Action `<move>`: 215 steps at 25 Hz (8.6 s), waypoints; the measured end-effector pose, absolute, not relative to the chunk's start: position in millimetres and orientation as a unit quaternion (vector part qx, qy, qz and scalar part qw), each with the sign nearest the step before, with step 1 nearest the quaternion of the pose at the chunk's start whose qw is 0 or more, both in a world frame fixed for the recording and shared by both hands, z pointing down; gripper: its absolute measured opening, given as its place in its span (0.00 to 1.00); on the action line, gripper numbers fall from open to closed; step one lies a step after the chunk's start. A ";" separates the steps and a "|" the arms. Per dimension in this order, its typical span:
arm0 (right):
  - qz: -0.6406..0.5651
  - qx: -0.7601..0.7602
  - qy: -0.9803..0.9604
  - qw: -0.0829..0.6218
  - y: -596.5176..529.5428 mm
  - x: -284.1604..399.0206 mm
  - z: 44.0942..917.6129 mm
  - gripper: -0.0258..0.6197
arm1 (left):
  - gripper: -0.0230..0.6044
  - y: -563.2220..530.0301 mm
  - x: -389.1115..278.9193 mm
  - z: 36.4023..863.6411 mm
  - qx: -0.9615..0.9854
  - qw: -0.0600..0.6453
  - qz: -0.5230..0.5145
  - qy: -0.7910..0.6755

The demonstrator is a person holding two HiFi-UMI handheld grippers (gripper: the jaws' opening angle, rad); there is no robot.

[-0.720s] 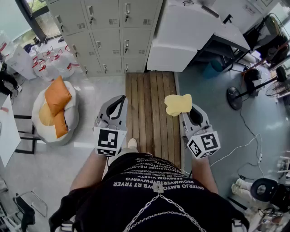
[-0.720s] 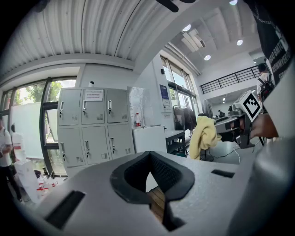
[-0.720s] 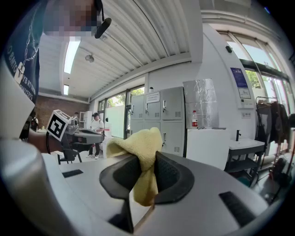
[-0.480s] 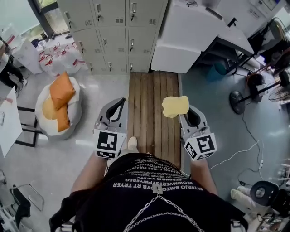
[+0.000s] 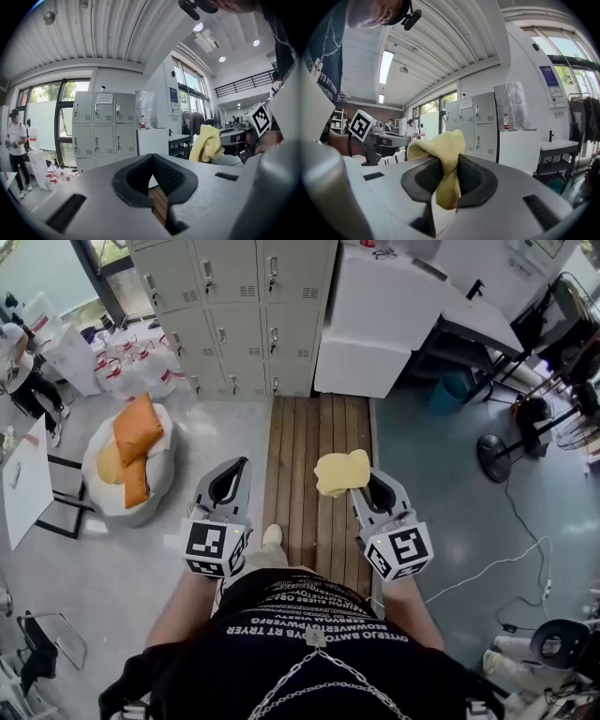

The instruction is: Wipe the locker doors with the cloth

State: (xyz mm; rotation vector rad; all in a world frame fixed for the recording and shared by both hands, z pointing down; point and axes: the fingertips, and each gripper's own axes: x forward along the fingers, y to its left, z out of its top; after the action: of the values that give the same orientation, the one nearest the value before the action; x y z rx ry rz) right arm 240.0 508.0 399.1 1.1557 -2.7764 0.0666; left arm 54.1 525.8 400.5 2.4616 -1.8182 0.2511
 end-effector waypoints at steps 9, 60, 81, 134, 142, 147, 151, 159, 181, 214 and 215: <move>0.085 0.362 -0.927 0.049 497.5 248.8 402.4 0.15 | 0.05 511.6 73.9 408.2 0.805 0.039 0.085 -0.586; 0.124 0.411 -0.900 0.073 237.1 99.5 433.0 0.15 | 0.05 249.7 -100.5 463.8 0.823 0.089 0.099 -0.552; 0.136 0.393 -0.906 0.074 93.1 124.7 443.1 0.15 | 0.05 102.9 -58.4 468.5 0.826 0.091 0.125 -0.542; 0.152 0.332 -0.927 0.084 -105.7 157.0 462.2 0.15 | 0.05 -88.9 -15.9 457.7 0.800 0.077 0.126 -0.582; 0.150 0.332 -0.927 0.089 -149.1 131.3 458.4 0.15 | 0.05 -136.1 -40.9 458.0 0.804 0.079 0.127 -0.576; 0.153 0.331 -0.927 0.093 -172.1 113.9 461.1 0.15 | 0.05 -160.5 -54.5 461.4 0.806 0.082 0.127 -0.572; 0.156 0.330 -0.926 0.096 -187.2 101.9 463.1 0.15 | 0.05 -178.0 -65.3 464.7 0.808 0.085 0.128 -0.569; 0.155 0.346 -0.920 0.096 -210.8 84.2 458.5 0.15 | 0.05 -205.4 -86.2 468.4 0.814 0.093 0.121 -0.561; 0.102 0.335 -0.934 0.071 -298.0 -23.7 406.0 0.15 | 0.05 -255.3 -156.6 462.0 0.834 0.082 0.096 -0.537; 0.039 0.214 -0.972 0.084 -392.3 -127.0 375.0 0.16 | 0.05 -325.1 -154.3 483.7 0.820 0.111 0.111 -0.550; 0.039 0.211 -0.973 0.084 -393.8 -128.6 375.2 0.16 | 0.05 -327.6 -154.5 485.1 0.819 0.113 0.111 -0.551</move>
State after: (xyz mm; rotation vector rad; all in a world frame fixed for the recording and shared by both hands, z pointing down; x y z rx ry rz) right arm -128.6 -393.8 375.2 0.6289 -2.9035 0.1171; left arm -154.5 -327.6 485.1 2.4039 -1.6158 0.3269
